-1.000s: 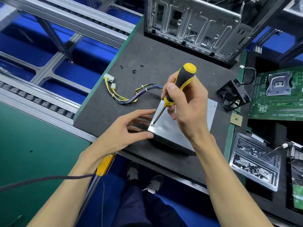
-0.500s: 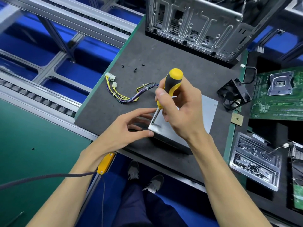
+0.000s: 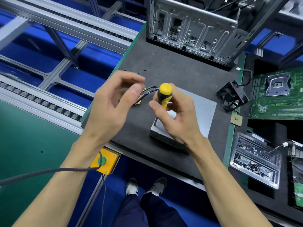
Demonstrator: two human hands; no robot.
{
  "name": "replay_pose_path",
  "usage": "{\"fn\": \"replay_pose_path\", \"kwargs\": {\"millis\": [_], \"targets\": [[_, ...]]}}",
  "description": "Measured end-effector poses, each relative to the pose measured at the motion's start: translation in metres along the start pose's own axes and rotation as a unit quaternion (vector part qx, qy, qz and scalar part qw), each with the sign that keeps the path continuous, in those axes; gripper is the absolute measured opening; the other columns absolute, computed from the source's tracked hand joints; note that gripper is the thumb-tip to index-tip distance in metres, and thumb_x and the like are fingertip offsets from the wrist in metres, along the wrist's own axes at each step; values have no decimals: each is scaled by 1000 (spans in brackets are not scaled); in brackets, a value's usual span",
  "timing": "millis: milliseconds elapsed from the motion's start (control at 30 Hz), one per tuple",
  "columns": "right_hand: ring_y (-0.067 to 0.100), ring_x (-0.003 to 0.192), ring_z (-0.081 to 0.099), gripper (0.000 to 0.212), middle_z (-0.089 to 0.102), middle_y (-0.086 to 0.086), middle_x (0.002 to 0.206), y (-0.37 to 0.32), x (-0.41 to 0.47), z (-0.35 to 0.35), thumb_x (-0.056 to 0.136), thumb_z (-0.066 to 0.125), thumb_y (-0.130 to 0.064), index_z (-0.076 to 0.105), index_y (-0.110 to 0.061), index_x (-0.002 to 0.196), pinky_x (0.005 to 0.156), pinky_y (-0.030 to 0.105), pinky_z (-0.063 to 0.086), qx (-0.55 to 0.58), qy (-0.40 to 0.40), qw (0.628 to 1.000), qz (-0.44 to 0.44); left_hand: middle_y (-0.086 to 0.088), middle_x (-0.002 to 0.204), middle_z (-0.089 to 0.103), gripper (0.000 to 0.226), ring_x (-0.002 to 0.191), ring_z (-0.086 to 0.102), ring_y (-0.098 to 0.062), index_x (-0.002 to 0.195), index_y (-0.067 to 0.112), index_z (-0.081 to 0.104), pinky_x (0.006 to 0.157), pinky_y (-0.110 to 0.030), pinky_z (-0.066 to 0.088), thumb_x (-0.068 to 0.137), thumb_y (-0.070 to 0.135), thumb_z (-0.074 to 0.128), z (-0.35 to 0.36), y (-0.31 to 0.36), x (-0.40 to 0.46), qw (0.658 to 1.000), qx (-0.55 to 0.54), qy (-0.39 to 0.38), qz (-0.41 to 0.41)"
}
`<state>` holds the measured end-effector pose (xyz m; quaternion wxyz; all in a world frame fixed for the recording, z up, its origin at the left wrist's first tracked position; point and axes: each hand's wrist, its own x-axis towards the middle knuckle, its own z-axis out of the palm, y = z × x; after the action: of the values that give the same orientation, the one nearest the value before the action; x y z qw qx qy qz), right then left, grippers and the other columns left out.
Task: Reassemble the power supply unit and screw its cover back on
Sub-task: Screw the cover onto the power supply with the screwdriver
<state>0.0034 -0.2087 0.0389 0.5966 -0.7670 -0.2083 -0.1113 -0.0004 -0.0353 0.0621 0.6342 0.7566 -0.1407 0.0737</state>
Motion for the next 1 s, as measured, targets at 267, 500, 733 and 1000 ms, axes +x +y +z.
{"fn": "replay_pose_path", "kwargs": {"millis": [267,500,733,1000], "targets": [[41,73,58,6,62,10,85,-4,-16,7,95,57,-20,59,-14,97,64,50,47,3,13,1000,11,-10,100,67,11,98,65,-21,99,4,74,85,-32,51,89,9,75,28,40,8,994,26,-94,57],[10,74,59,8,63,-8,75,-9,-16,13,92,57,-27,60,-33,87,68,23,47,76,9,988,132,3,97,72,14,92,64,-4,106,12,75,83,-19,48,93,13,72,24,42,12,993,18,-119,14],[18,80,52,6,54,24,90,-1,-11,32,100,53,-13,55,-18,98,66,40,51,120,3,969,215,-10,78,66,16,78,65,-27,104,5,62,77,-47,53,106,15,49,25,35,15,986,-5,-168,2],[13,79,54,17,52,-1,83,15,-10,40,101,44,-10,47,-19,87,67,42,49,-7,-3,982,190,-12,68,41,38,65,40,-31,80,3,46,63,-37,38,101,35,40,42,40,10,982,-46,-183,-11]]}}
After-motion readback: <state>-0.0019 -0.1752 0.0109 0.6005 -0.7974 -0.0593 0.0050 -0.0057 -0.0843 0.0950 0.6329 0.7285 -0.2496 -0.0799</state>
